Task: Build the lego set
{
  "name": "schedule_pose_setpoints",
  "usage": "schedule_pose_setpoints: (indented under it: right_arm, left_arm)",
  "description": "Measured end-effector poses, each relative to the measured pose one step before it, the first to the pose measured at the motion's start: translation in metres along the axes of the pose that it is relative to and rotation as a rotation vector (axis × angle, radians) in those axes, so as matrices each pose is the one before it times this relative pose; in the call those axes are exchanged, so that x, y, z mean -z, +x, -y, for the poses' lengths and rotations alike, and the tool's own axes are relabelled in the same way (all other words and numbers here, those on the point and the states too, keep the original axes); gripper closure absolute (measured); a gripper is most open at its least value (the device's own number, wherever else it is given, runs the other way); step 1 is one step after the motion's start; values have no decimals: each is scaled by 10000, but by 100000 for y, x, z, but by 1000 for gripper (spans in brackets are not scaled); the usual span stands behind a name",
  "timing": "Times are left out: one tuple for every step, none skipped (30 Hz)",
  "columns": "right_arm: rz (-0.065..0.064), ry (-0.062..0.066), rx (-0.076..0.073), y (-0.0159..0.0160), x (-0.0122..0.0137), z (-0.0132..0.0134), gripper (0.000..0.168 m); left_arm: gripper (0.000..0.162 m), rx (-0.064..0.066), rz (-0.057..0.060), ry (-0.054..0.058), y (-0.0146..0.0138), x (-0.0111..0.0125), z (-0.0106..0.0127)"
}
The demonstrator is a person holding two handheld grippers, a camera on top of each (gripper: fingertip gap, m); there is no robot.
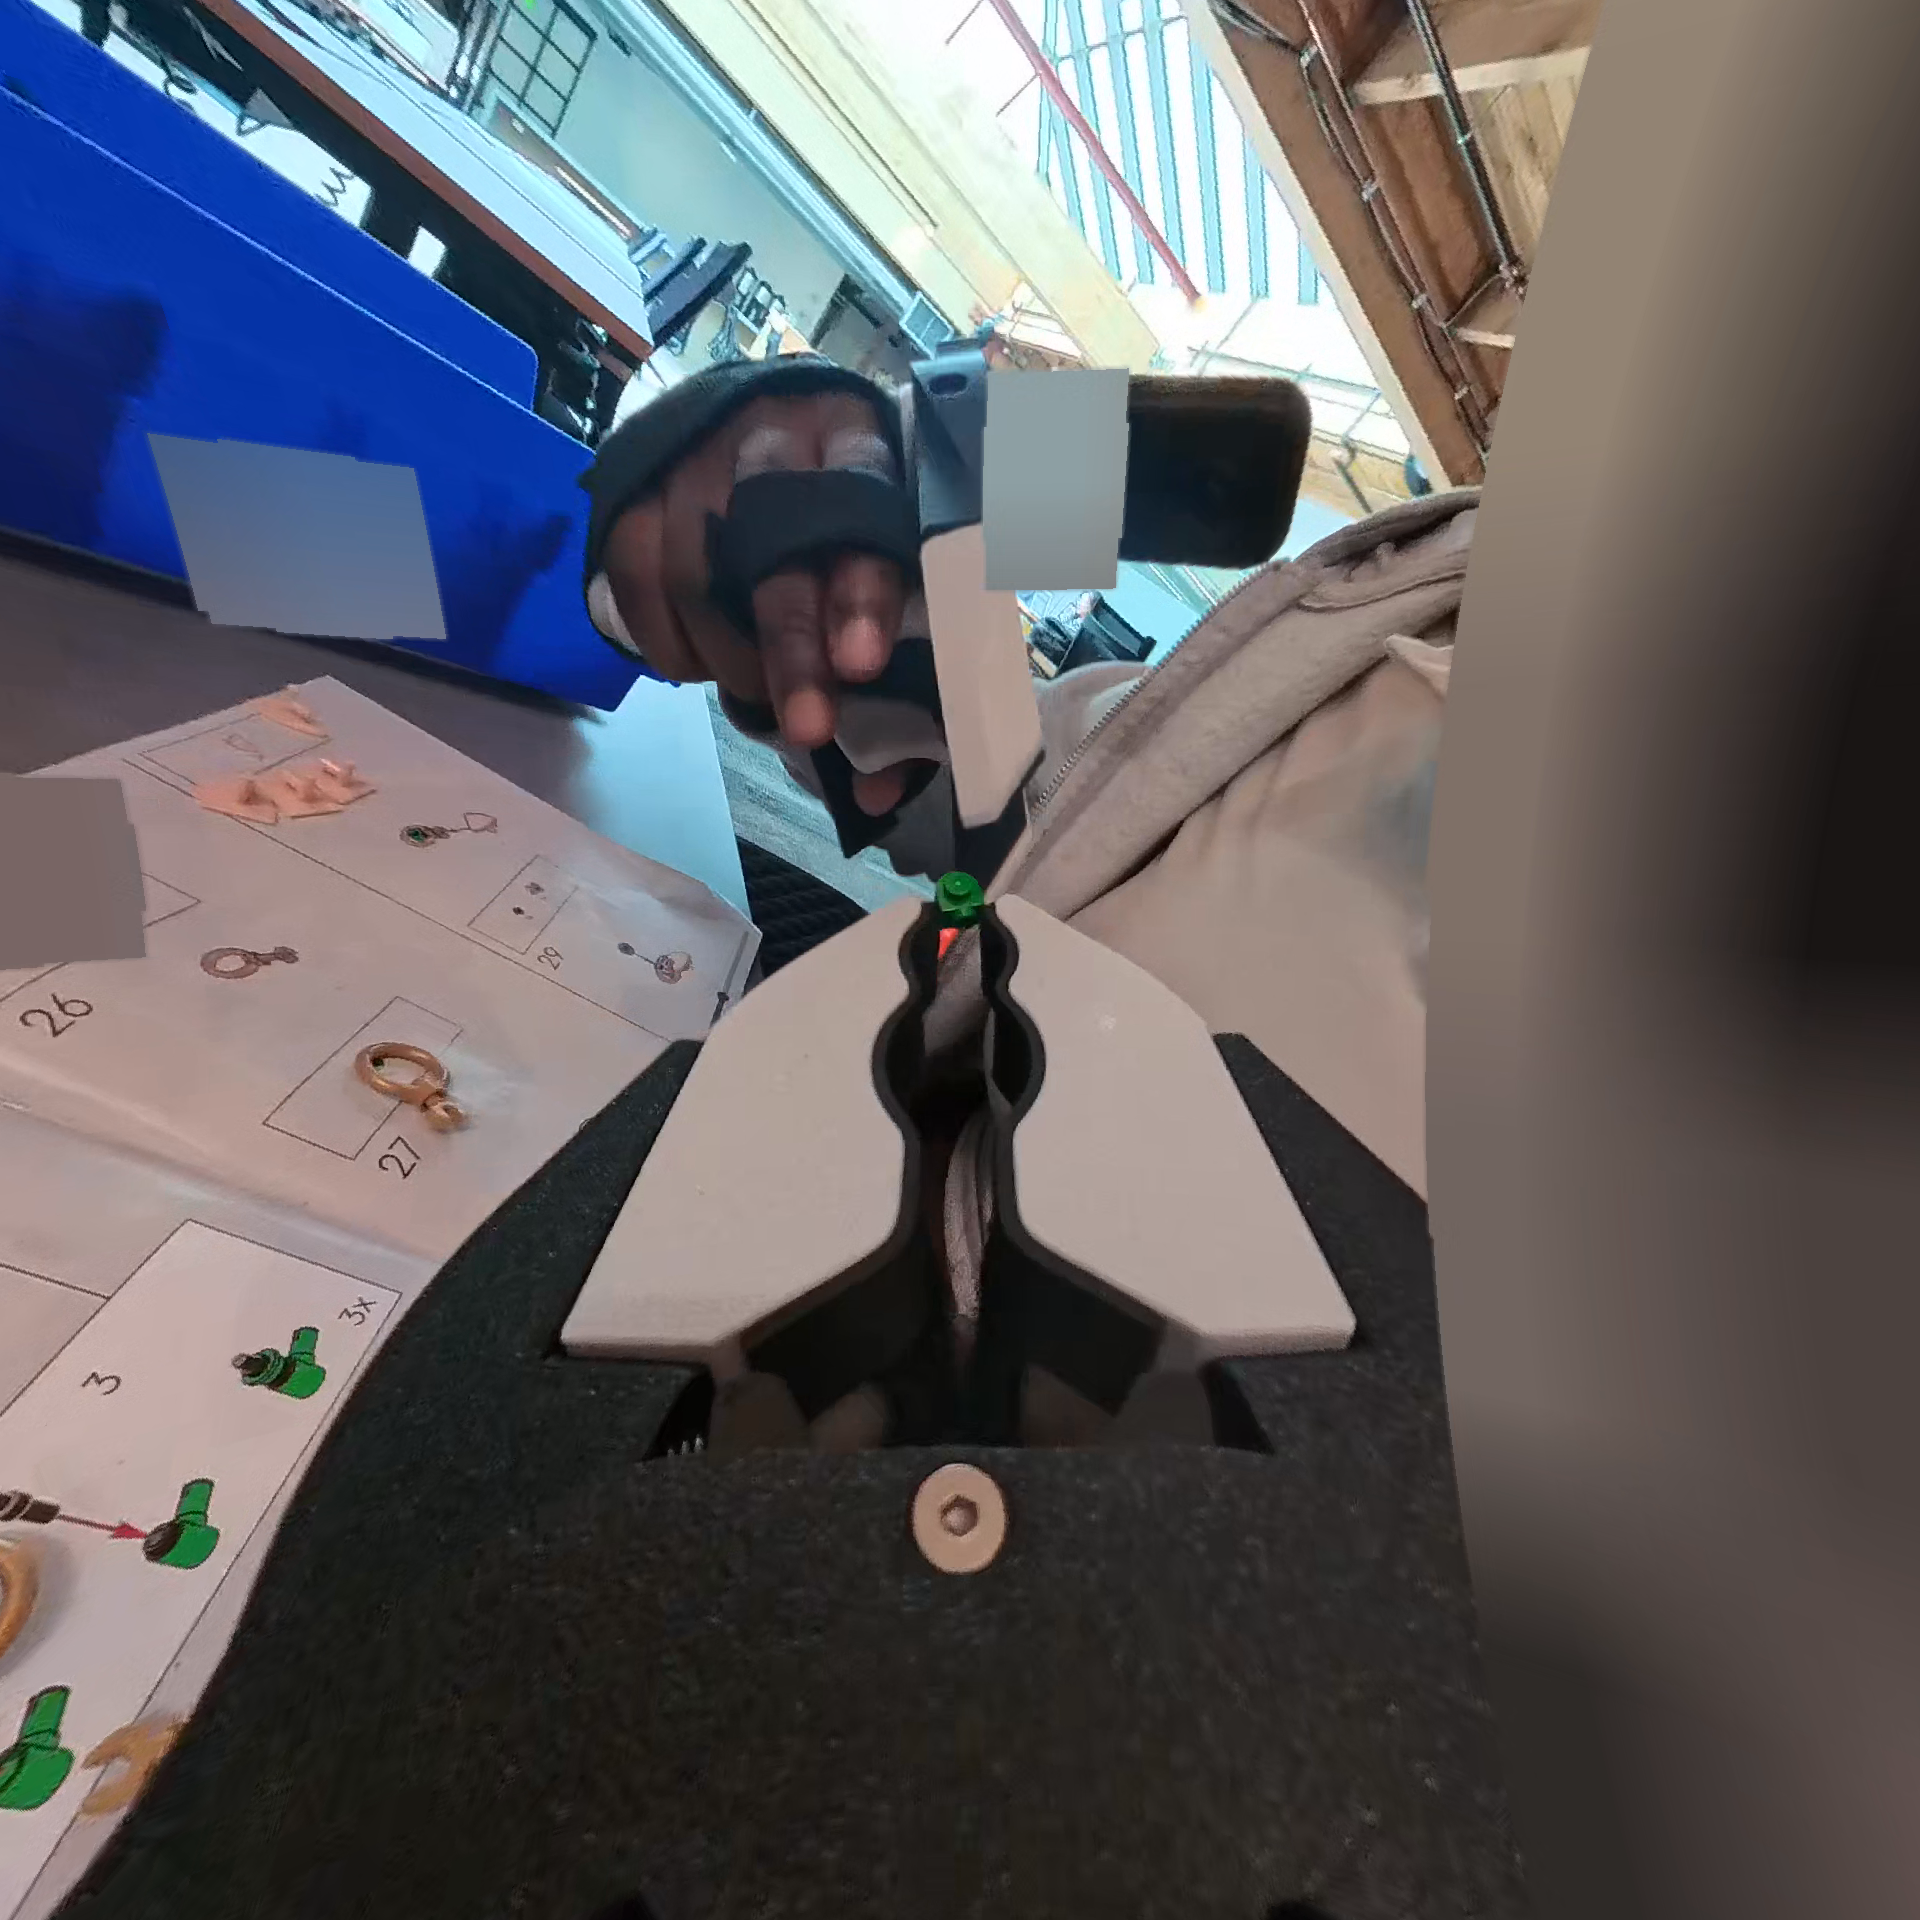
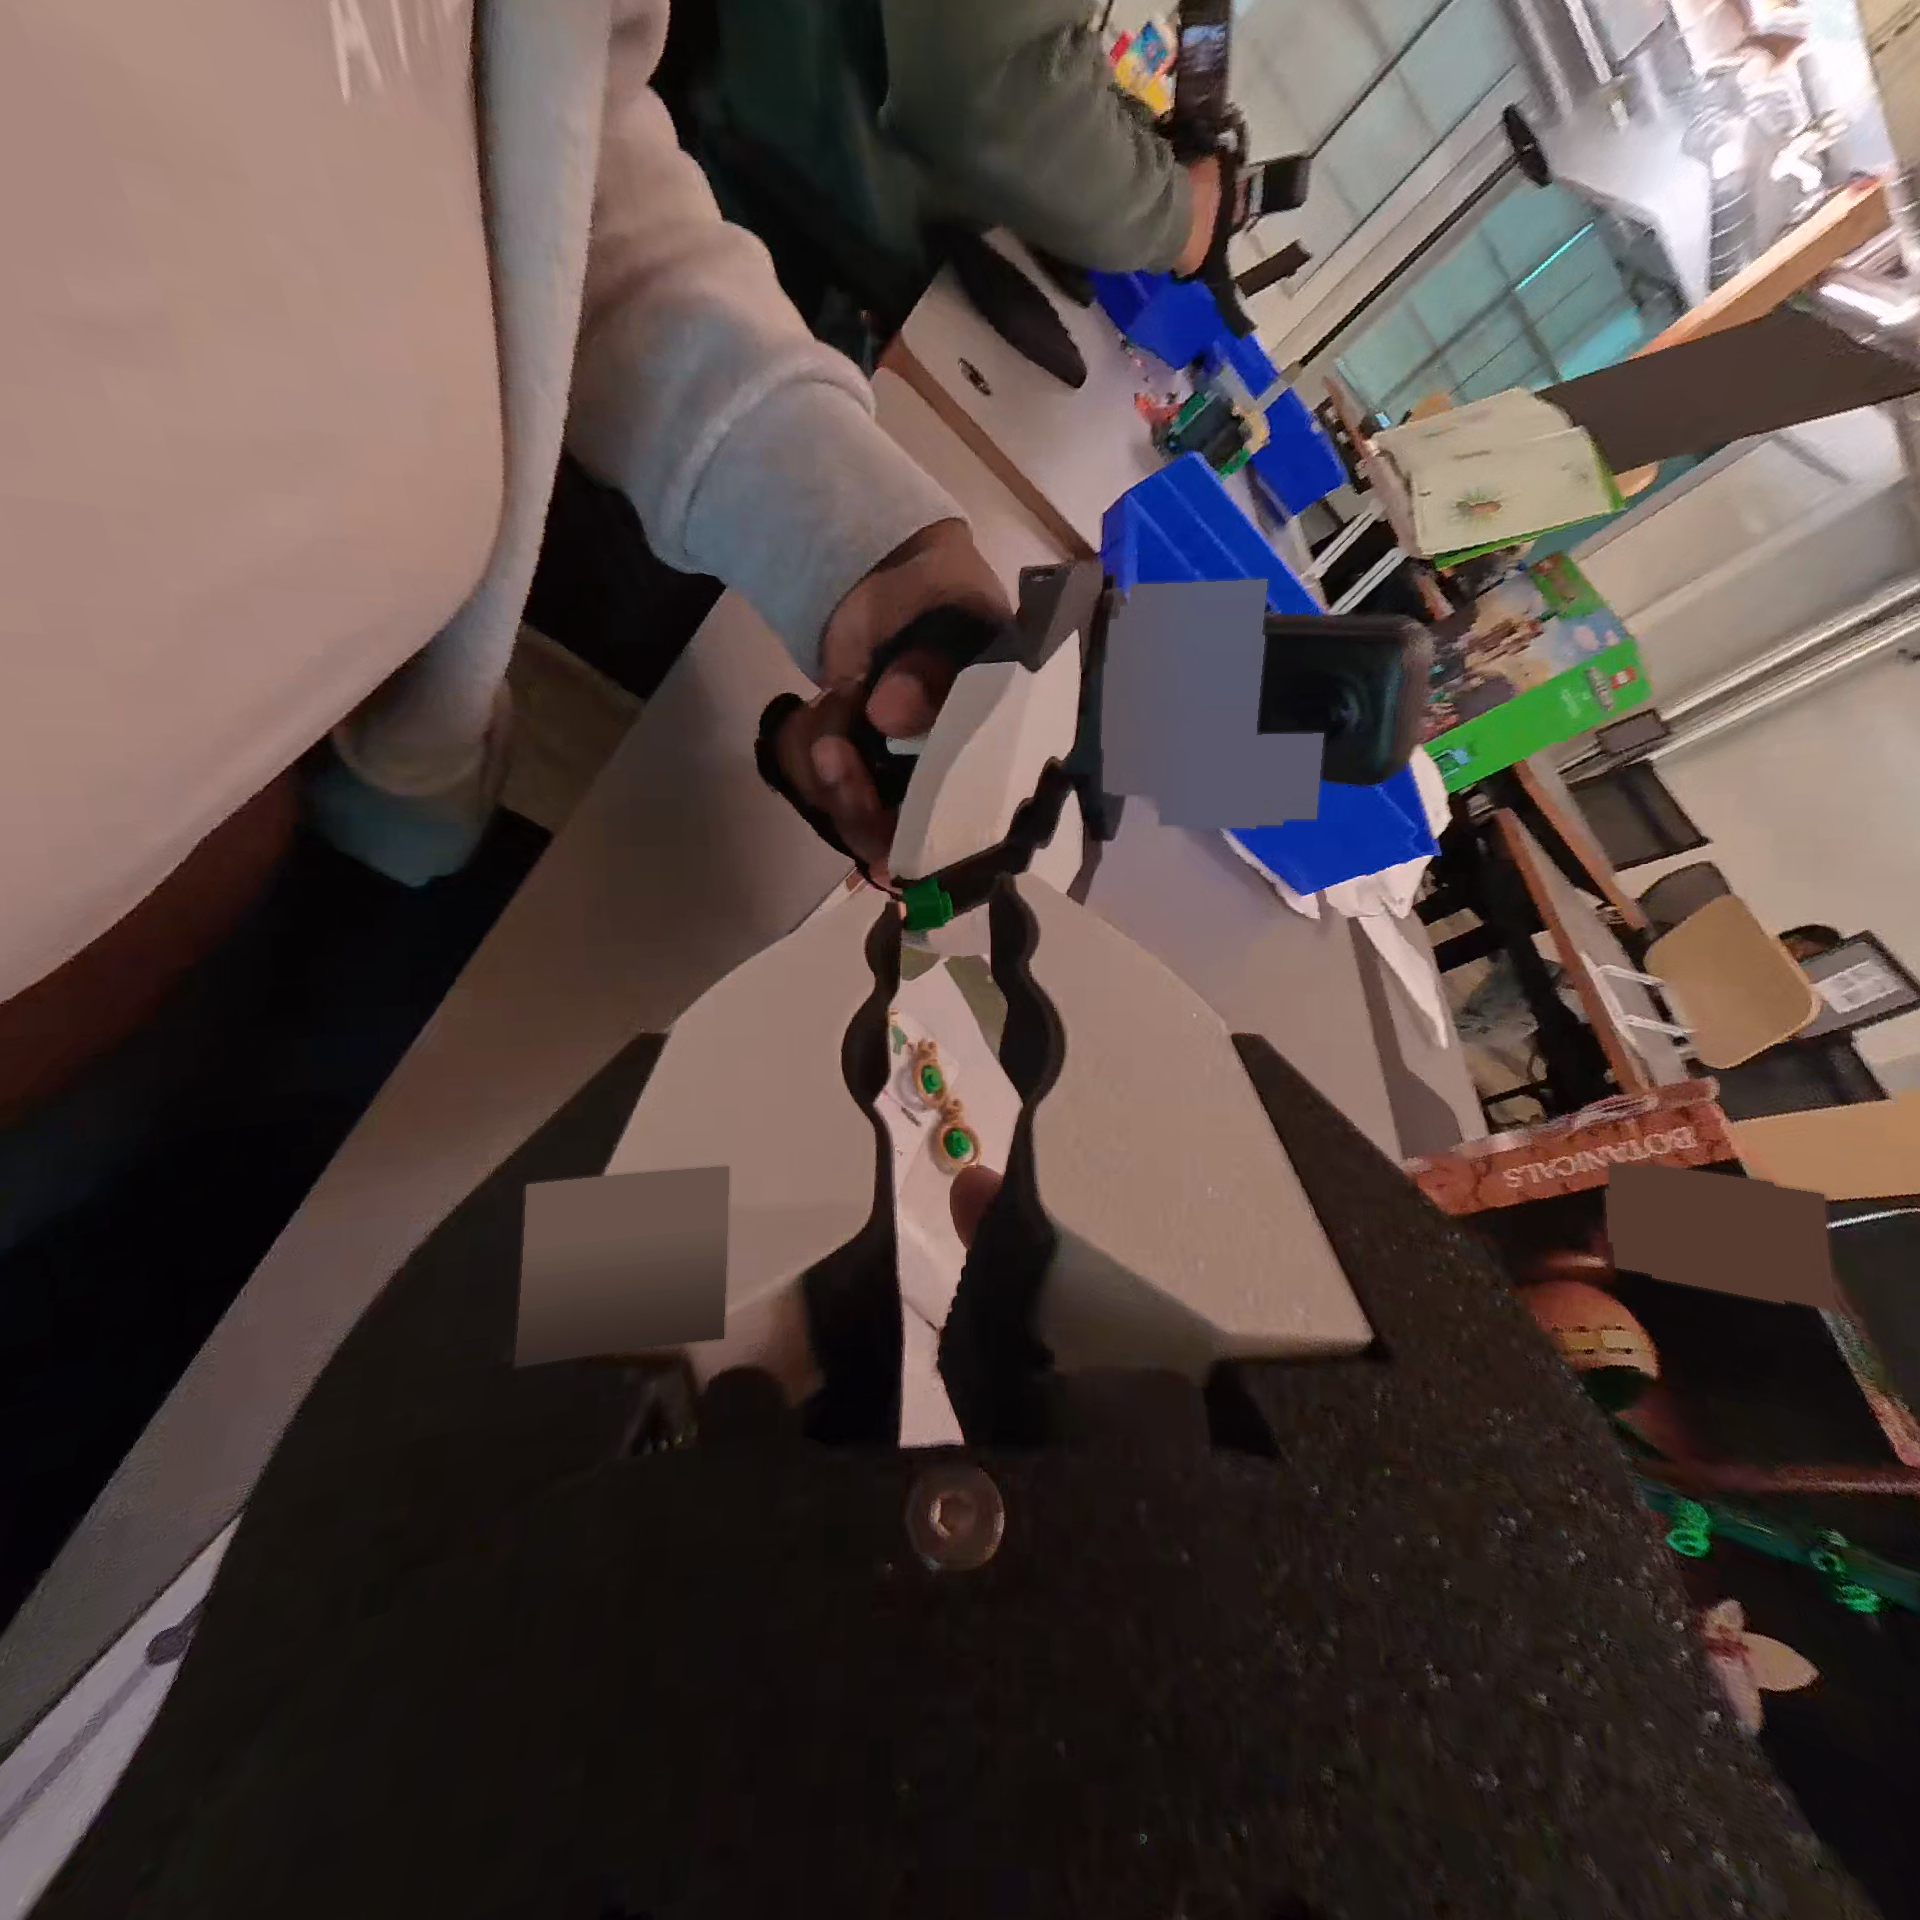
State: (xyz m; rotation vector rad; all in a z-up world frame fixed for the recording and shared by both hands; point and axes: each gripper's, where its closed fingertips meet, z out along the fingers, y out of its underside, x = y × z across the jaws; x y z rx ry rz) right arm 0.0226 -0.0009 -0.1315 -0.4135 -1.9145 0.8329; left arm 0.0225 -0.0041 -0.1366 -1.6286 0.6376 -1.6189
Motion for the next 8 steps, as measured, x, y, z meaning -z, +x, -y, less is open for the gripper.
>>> schedule_pose_setpoints:
  right_arm:
    - [160,-48,-154,-85,-98,-89,153]
    - [224,68,-198,-191,-40,-11,155]
    - [124,121,-415,11,11,66,157]
    - [36,-59,-820,292,8,-278,156]
    - [26,-176,-1227,397,-17,-505,157]
    - [-35,75,-1301,473,73,-204,159]
    - [3,363,-1168,331,176,137,160]
    - [42,398,-985,160,156,200,161]
  left_arm:
    - [155,-64,-3,-80,-76,-31,-72]
    - [155,-87,51,-81,-73,-82,-83]
    - [155,-179,149,-106,-147,-64,-89]
    - [155,-321,322,-72,-359,111,17]
    - [155,-477,467,-54,-435,169,88]
    - [156,-621,554,-159,-446,161,-38]
    - [156,-721,671,-267,-549,149,-169]
    - [155,-764,697,-302,-529,114,-216]
